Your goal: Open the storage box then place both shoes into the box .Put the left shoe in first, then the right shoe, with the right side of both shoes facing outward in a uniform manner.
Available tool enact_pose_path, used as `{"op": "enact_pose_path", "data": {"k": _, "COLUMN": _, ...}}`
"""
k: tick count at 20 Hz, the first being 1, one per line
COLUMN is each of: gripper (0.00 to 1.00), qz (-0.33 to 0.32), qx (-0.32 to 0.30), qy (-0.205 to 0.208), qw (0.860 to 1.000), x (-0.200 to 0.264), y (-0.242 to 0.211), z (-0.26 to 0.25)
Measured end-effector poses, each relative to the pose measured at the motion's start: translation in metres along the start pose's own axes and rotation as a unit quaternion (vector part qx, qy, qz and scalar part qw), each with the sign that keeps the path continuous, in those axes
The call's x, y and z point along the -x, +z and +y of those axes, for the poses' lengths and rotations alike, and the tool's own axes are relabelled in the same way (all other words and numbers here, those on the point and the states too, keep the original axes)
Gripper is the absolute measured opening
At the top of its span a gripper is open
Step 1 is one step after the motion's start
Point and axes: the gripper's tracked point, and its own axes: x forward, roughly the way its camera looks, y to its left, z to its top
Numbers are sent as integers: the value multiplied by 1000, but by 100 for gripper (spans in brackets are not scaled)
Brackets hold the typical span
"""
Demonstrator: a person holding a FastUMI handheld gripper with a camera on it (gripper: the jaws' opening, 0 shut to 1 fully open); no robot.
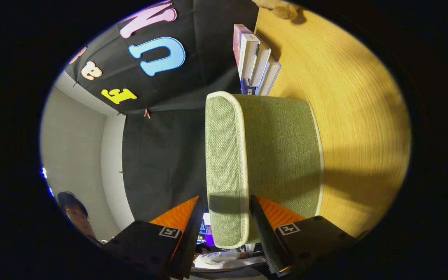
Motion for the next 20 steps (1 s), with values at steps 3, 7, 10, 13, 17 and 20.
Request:
{"op": "enact_pose_path", "data": {"k": 3, "gripper": 38, "qz": -6, "qx": 5, "qy": 16, "qw": 1000, "x": 7, "y": 4, "z": 8}}
{"op": "enact_pose_path", "data": {"k": 7, "gripper": 6, "qz": -26, "qx": 43, "qy": 6, "qw": 999, "x": 9, "y": 6, "z": 20}}
{"op": "enact_pose_path", "data": {"k": 10, "gripper": 5, "qz": -44, "qx": 64, "qy": -7, "qw": 997, "x": 8, "y": 9, "z": 35}}
{"op": "enact_pose_path", "data": {"k": 13, "gripper": 5, "qz": -65, "qx": 77, "qy": 0, "qw": 995, "x": 9, "y": 9, "z": 63}}
{"op": "enact_pose_path", "data": {"k": 17, "gripper": 5, "qz": -84, "qx": 110, "qy": -6, "qw": 990, "x": -4, "y": 6, "z": 101}}
{"op": "enact_pose_path", "data": {"k": 20, "gripper": 6, "qz": -79, "qx": 146, "qy": -8, "qw": 986, "x": -21, "y": -1, "z": 131}}
